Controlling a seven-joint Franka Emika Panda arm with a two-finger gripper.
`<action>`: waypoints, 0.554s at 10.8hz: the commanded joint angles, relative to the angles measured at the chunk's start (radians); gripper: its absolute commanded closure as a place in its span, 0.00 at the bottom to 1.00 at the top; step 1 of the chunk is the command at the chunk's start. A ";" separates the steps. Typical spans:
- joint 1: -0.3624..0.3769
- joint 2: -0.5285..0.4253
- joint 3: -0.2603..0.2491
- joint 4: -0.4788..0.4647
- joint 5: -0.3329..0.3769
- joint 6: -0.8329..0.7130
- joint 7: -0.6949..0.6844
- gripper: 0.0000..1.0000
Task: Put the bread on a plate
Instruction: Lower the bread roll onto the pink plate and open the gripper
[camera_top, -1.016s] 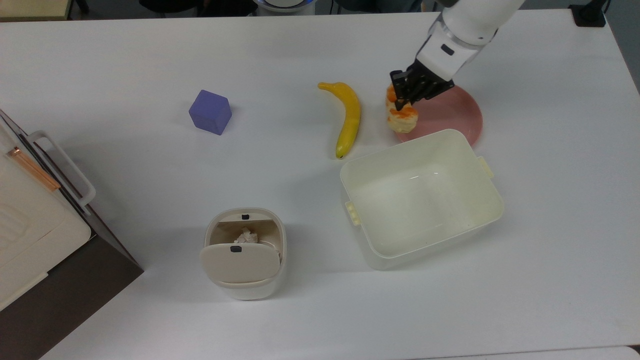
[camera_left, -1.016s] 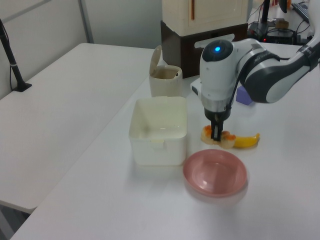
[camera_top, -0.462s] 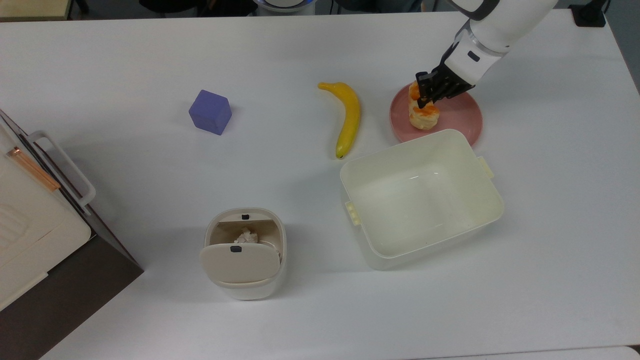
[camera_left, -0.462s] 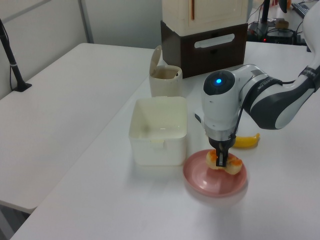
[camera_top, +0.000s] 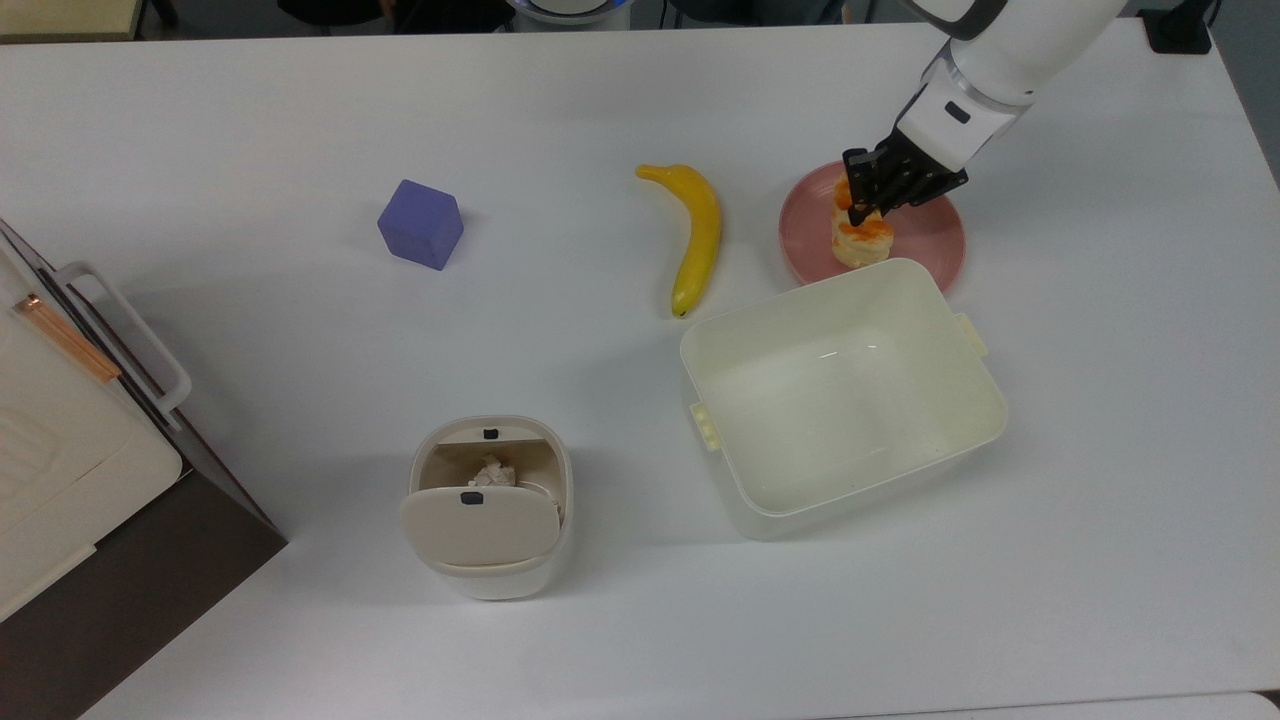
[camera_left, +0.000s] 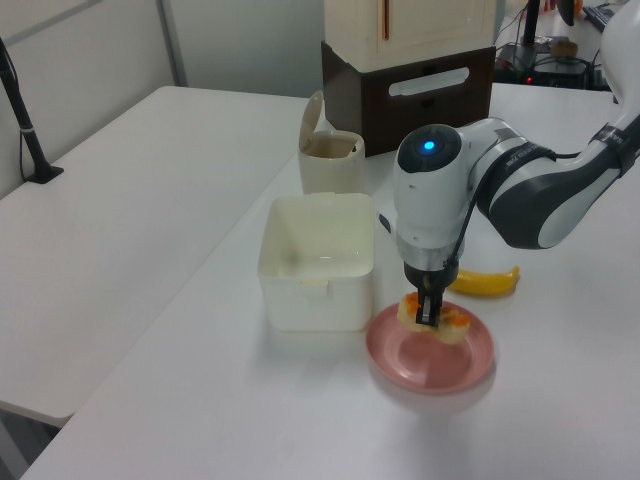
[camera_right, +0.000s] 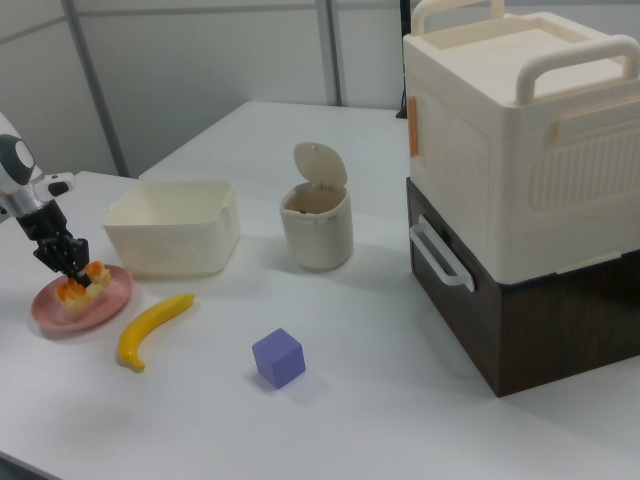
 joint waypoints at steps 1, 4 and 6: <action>0.013 0.015 -0.009 0.012 -0.028 0.010 0.023 0.00; 0.024 0.015 -0.009 0.011 -0.050 0.010 0.026 0.00; 0.014 0.009 -0.009 0.017 -0.047 0.007 0.026 0.00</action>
